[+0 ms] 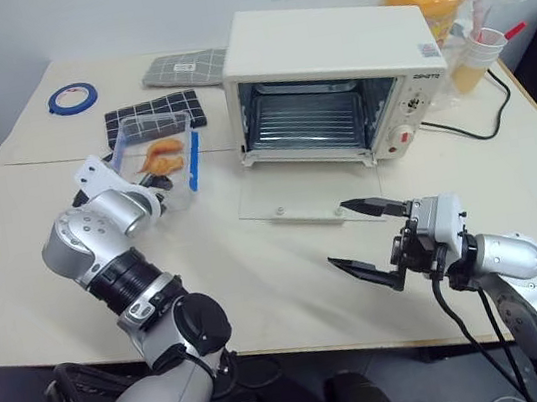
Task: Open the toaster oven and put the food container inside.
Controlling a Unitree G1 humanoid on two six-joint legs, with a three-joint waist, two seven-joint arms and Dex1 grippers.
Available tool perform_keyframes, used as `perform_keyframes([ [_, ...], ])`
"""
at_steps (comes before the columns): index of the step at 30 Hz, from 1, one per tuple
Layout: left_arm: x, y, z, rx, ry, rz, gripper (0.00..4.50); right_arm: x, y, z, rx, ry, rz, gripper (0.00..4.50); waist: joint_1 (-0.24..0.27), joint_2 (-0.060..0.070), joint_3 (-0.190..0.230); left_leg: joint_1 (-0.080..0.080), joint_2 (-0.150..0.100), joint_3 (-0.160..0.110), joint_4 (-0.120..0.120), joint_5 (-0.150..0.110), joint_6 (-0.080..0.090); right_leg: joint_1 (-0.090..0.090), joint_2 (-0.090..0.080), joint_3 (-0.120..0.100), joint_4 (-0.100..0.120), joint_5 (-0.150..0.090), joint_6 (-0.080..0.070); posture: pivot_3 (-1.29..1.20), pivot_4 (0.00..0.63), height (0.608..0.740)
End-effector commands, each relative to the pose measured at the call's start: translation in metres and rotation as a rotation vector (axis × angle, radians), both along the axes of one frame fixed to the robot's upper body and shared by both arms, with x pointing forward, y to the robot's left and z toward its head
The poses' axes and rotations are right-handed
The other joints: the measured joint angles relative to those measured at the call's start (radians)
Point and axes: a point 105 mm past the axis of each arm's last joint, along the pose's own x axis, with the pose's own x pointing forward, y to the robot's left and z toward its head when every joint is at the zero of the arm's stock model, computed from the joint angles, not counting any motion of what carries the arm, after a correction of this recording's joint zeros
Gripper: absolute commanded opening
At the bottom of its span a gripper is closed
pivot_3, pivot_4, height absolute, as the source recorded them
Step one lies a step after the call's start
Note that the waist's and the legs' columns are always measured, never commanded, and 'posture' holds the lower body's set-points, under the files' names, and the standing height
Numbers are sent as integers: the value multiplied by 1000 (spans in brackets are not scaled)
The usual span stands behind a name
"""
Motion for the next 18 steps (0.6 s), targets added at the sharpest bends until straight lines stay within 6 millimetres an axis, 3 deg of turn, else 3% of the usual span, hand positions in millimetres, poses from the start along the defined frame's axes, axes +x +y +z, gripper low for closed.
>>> perform_keyframes([
  [1,0,4,10,32,-24,4,2821,-6,2,11,18,-40,12,4500,1,0,0,0,0,0,0,0,0,0,0,0,0,0,0,0,150,740],
  [10,3,22,10,114,7,-40,2821,-5,2,10,26,-32,9,4500,1,0,0,0,0,0,0,0,0,0,0,0,1,0,0,0,150,740],
  [18,9,22,-2,149,66,-134,2821,-4,6,9,29,-23,25,4500,2,0,0,0,0,0,0,0,0,0,0,-1,1,0,0,0,150,740],
])
